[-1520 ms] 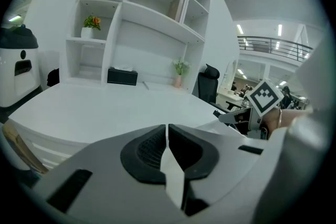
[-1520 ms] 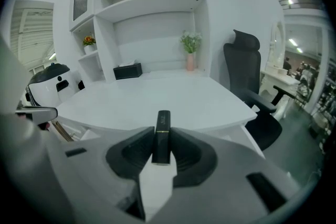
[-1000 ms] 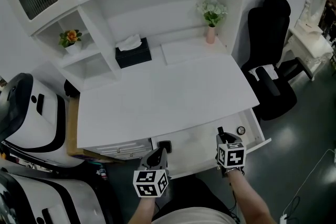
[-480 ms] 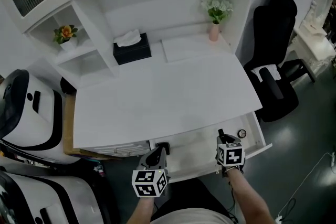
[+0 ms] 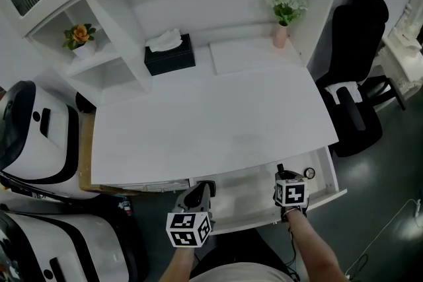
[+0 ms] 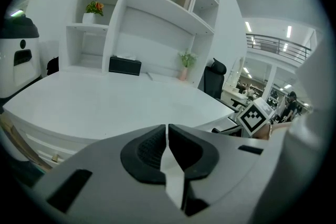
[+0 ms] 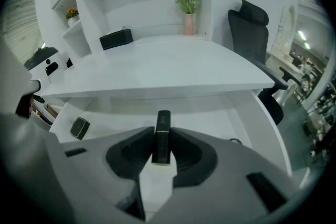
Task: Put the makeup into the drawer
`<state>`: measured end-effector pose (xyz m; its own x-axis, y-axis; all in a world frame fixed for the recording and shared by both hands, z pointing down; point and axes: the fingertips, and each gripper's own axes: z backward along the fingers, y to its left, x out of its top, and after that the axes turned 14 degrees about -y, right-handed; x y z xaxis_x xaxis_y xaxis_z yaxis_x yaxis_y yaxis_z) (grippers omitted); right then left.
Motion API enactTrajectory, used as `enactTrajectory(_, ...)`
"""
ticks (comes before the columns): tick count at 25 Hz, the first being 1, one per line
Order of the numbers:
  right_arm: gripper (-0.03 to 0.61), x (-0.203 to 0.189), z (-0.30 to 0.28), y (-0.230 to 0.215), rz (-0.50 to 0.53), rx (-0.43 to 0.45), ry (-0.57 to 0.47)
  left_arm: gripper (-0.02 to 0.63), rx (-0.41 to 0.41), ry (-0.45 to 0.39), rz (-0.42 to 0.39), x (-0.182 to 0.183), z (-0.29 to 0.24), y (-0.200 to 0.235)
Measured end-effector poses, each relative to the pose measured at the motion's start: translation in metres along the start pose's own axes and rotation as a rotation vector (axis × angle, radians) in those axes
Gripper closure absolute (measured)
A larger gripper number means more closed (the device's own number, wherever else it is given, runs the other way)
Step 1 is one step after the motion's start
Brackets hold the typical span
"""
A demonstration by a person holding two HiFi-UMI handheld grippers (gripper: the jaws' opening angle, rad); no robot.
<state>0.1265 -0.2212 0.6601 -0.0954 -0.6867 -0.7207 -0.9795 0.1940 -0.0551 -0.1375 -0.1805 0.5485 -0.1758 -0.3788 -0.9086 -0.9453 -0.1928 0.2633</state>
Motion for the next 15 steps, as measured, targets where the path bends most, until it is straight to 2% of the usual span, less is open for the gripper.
enactTrajectory(15,0.477,-0.015,-0.042,-0.012,0.007,0.017,0.091,0.595,0.051,0.031,0.006,-0.006,-0.017,0.008)
